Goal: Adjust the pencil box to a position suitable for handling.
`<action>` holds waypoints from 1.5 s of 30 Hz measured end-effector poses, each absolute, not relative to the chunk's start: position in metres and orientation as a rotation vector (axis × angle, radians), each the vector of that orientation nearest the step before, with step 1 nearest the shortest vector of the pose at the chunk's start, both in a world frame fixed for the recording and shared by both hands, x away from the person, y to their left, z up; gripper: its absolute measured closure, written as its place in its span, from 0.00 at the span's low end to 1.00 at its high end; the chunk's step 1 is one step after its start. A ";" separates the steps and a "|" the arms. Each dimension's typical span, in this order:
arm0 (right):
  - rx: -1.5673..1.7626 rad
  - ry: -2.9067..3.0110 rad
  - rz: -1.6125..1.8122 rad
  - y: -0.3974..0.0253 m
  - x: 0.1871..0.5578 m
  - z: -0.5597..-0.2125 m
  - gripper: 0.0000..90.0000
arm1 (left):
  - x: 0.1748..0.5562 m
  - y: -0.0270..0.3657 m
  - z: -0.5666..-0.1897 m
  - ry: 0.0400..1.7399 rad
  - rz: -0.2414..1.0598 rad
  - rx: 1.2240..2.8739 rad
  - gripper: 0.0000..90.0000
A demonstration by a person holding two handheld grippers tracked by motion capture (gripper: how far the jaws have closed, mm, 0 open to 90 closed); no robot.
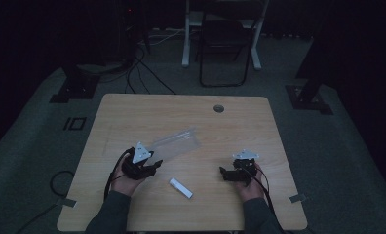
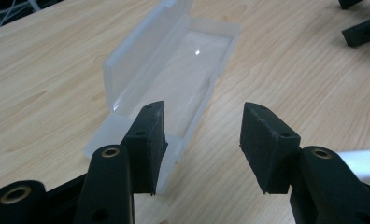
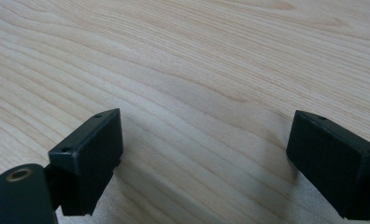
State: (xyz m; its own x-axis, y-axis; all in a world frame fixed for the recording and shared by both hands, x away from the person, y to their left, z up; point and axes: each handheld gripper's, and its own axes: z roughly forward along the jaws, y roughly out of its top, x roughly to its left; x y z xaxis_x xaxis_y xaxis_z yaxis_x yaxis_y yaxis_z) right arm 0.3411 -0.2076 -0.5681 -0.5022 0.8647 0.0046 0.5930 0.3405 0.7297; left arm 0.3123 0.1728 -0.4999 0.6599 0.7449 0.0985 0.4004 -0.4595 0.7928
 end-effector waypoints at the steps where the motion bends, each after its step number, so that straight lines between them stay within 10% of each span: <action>1: 1.284 2.226 0.968 -0.208 0.341 -0.568 0.12 | 0.313 0.172 -0.499 0.885 0.564 2.097 0.56; 45: 1.288 2.226 0.967 -0.208 0.341 -0.568 0.12 | 0.381 0.168 -0.492 0.911 0.644 2.143 0.58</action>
State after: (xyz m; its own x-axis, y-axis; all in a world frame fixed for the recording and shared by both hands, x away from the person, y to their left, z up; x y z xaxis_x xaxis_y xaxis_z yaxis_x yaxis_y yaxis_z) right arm 0.3410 -0.2075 -0.5680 -0.5009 0.8655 0.0065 0.5953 0.3391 0.7285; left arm 0.3810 0.1676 -0.4925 0.6271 0.7617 0.1629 0.4079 -0.4993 0.7644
